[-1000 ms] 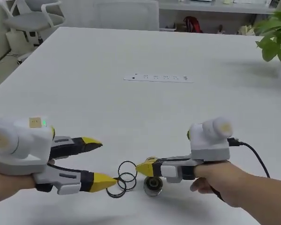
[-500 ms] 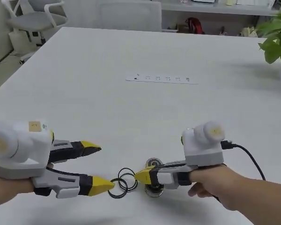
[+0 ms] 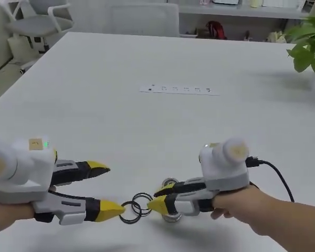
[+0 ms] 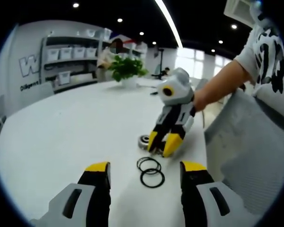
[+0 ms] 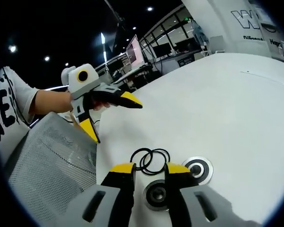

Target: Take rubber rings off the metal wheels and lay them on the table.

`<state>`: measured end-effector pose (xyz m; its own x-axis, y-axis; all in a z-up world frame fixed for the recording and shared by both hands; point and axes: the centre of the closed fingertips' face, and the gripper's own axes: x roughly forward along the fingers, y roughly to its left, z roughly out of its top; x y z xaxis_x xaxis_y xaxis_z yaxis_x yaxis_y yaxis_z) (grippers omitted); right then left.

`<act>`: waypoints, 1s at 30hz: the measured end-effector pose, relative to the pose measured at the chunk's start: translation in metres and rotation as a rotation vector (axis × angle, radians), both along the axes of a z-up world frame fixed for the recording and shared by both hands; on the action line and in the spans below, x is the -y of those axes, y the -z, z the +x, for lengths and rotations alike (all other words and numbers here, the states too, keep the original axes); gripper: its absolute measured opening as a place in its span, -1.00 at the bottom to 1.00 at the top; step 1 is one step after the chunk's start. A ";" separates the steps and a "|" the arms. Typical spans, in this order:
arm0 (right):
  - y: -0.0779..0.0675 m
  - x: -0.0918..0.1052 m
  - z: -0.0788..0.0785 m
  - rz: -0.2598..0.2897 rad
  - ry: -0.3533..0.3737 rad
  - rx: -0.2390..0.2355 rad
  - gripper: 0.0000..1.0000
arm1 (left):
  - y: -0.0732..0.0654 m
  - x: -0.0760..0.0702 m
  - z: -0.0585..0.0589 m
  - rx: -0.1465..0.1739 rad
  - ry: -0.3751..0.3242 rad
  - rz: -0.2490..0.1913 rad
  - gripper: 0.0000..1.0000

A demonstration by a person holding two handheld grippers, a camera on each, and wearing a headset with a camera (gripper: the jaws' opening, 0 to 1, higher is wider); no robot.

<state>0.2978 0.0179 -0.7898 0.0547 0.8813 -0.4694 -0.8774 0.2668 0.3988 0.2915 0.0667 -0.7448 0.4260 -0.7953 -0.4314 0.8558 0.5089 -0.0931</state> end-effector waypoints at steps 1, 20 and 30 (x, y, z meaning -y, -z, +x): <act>-0.002 0.000 -0.001 0.003 -0.003 0.006 -0.52 | 0.000 0.000 0.000 0.000 0.001 0.001 0.20; -0.048 0.030 0.006 0.080 0.044 0.168 -0.07 | -0.017 -0.002 -0.004 0.028 -0.012 -0.003 0.30; -0.058 0.060 0.004 0.062 0.077 0.239 0.10 | -0.024 -0.001 -0.007 0.050 -0.005 0.004 0.36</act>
<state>0.3015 -0.0421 -0.7318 0.2260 0.8971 -0.3798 -0.9266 0.3182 0.2003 0.2841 0.0679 -0.7203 0.4510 -0.7915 -0.4124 0.8569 0.5133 -0.0482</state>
